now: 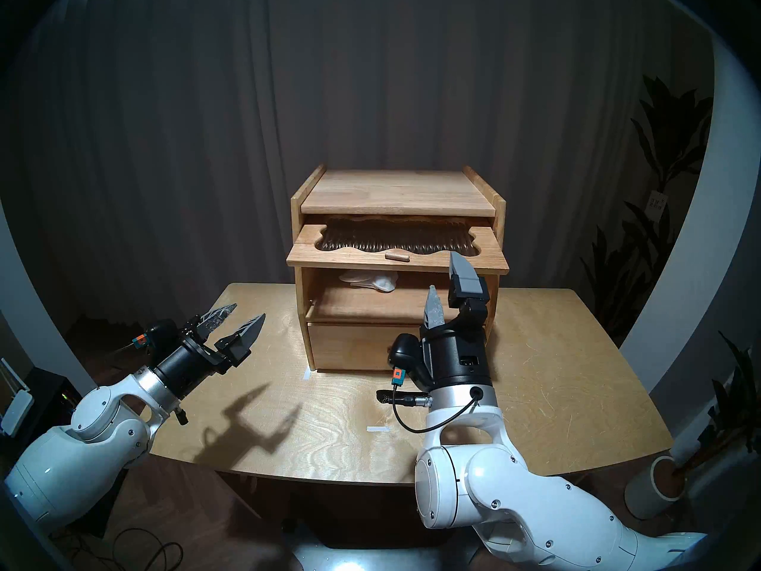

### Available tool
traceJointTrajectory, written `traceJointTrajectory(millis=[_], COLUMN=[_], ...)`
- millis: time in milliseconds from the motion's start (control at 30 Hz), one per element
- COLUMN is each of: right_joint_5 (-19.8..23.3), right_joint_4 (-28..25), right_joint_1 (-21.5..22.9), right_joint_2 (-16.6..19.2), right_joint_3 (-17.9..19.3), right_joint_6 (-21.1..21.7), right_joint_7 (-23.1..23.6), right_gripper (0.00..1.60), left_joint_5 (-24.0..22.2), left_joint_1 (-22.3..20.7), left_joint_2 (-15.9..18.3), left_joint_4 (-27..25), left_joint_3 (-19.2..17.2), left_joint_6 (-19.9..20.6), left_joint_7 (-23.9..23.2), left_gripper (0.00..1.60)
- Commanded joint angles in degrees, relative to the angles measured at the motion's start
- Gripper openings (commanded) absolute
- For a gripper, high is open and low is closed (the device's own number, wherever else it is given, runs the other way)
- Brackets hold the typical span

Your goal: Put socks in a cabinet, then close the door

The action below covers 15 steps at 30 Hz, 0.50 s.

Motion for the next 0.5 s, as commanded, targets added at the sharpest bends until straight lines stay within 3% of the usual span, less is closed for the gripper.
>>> traceJointTrajectory(millis=[0, 233, 467], right_joint_5=[0.8, 2.3, 1.0], right_joint_4=[0.4, 4.4, 7.5], right_joint_1=[3.0, 3.9, 5.7], right_joint_2=[-4.3, -8.8, -13.2], right_joint_3=[-0.8, -0.3, 1.0], right_joint_6=[0.8, 0.8, 0.8], right_joint_7=[-1.2, 0.2, 0.7], right_gripper=[1.60, 1.60, 1.60], left_joint_5=[0.0, 0.0, 0.0], left_joint_1=[-0.4, -0.3, -0.3], left_joint_2=[-0.1, -0.1, -0.1], left_joint_4=[-0.4, -0.5, -0.5], left_joint_3=[-0.7, -0.7, -0.7], left_joint_6=[-0.4, -0.5, -0.5], left_joint_7=[0.1, 0.1, 0.1], left_gripper=[1.60, 1.60, 1.60])
